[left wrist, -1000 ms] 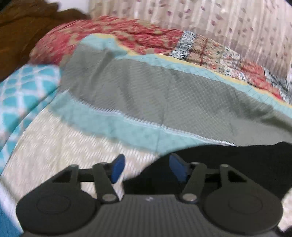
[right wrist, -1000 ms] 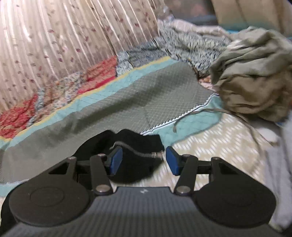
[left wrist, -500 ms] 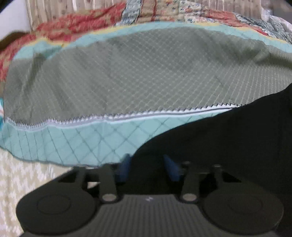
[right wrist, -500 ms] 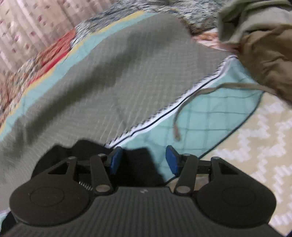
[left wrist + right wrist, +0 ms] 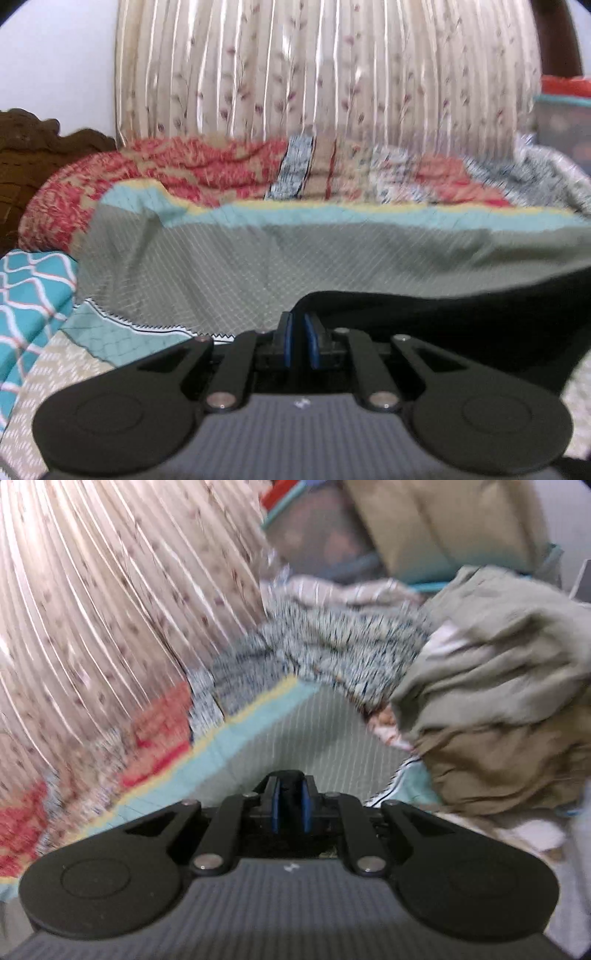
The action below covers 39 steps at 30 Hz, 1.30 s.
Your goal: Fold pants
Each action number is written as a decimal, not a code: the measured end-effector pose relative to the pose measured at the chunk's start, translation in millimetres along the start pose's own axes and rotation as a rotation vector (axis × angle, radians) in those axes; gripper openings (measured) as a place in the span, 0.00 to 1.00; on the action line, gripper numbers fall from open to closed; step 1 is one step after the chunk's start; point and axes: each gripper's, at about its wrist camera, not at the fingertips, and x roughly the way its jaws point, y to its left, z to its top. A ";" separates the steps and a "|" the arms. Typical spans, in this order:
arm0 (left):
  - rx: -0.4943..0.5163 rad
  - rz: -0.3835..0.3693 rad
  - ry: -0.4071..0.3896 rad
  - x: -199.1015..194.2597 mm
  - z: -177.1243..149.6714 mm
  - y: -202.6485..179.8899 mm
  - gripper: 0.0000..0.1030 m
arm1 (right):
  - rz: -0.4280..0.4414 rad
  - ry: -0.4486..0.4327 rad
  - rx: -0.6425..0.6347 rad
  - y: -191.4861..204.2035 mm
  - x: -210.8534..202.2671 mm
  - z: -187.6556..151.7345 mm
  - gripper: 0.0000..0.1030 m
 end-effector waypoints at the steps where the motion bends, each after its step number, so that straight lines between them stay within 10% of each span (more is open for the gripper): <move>1: 0.001 -0.010 -0.012 -17.6 -6.3 0.1 0.08 | 0.009 -0.009 0.008 -8.3 -19.2 -1.8 0.14; 18: 0.044 -0.121 0.122 -189.8 -175.4 -22.0 0.10 | -0.178 -0.004 0.212 -164.6 -230.6 -129.2 0.14; 23: 0.073 -0.168 0.264 -203.1 -203.2 -16.1 0.20 | -0.342 -0.016 0.258 -169.5 -225.3 -144.0 0.38; 31: -0.516 -0.125 0.213 -199.0 -166.3 107.4 0.46 | -0.331 -0.068 0.424 -189.7 -246.6 -148.0 0.39; 36: -0.724 -0.161 0.333 -132.8 -151.7 136.2 0.76 | -0.268 -0.022 0.458 -184.2 -247.7 -157.9 0.41; 39: -0.761 -0.151 0.404 -97.6 -157.0 132.0 0.46 | -0.244 0.008 0.470 -178.9 -247.4 -164.0 0.42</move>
